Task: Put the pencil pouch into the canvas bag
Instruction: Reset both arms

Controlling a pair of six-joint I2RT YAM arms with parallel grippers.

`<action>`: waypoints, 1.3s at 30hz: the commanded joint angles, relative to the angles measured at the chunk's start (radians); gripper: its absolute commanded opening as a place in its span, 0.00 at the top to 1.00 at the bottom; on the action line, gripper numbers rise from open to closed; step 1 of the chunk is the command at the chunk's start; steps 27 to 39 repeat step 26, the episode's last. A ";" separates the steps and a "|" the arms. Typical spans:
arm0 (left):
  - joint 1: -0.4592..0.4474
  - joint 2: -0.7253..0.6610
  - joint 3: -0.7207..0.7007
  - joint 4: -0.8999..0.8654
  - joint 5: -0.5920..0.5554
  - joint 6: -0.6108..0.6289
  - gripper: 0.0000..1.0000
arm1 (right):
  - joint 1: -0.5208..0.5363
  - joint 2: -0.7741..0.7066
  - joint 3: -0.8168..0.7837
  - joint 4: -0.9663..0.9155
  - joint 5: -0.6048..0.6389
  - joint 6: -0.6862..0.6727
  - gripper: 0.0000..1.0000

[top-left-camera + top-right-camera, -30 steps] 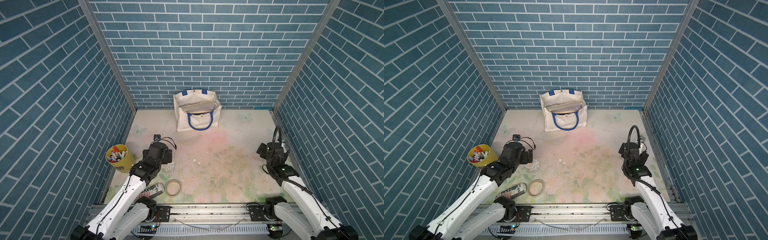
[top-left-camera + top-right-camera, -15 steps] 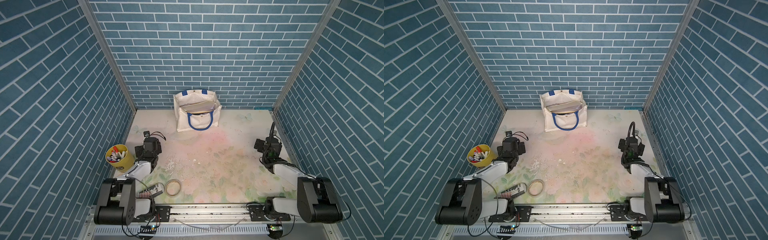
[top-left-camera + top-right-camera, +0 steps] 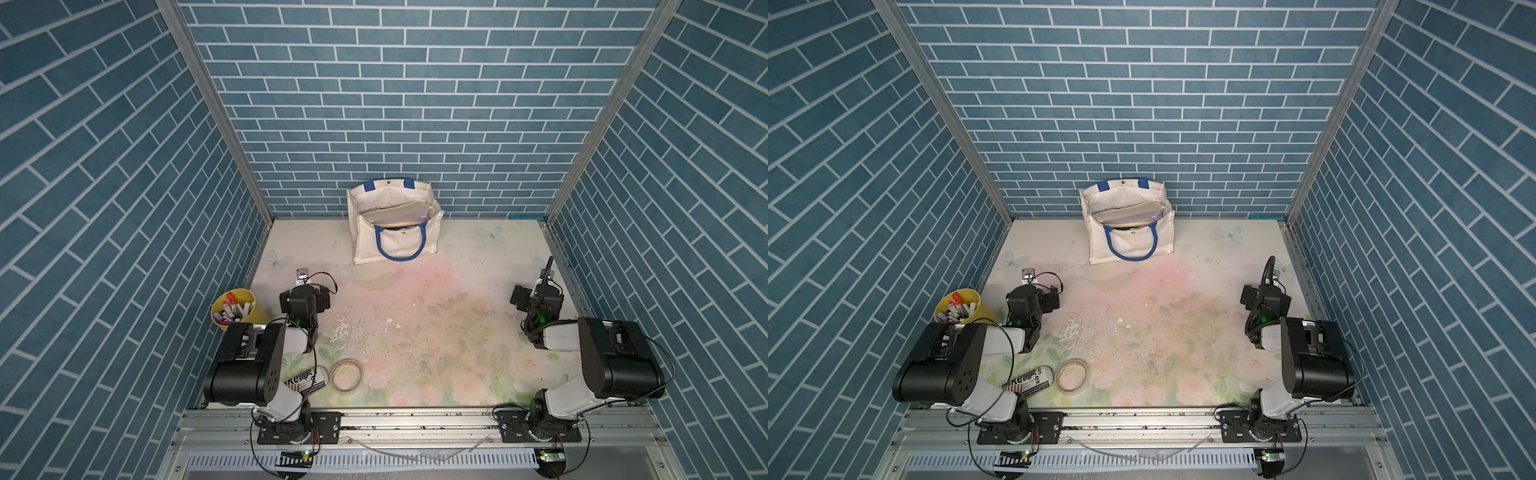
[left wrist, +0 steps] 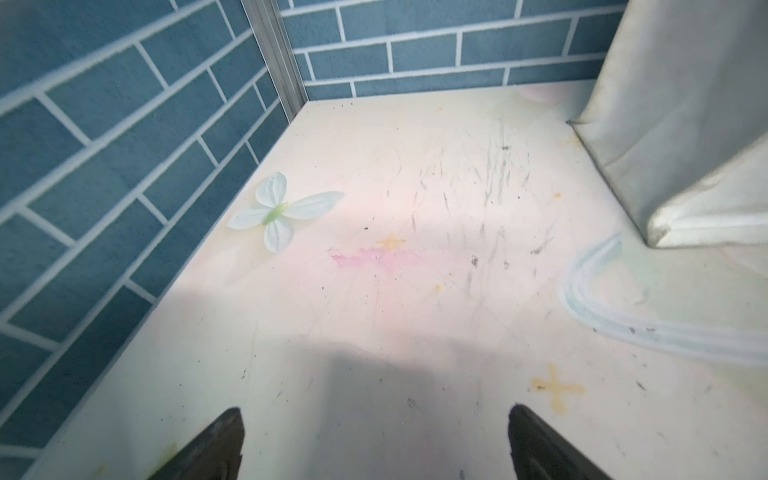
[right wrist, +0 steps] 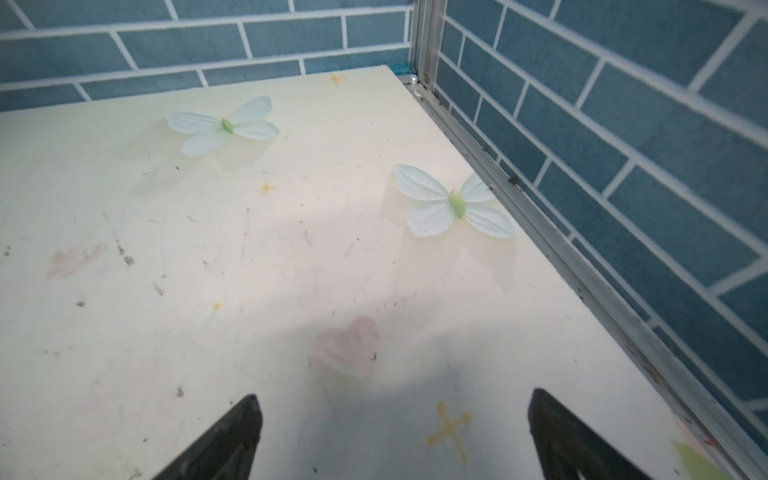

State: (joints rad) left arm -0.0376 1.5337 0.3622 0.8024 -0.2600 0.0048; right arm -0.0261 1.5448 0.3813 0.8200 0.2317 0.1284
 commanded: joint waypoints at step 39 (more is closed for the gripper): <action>-0.010 -0.003 0.010 0.097 0.092 0.057 0.01 | 0.008 -0.011 -0.029 0.110 -0.098 -0.069 0.01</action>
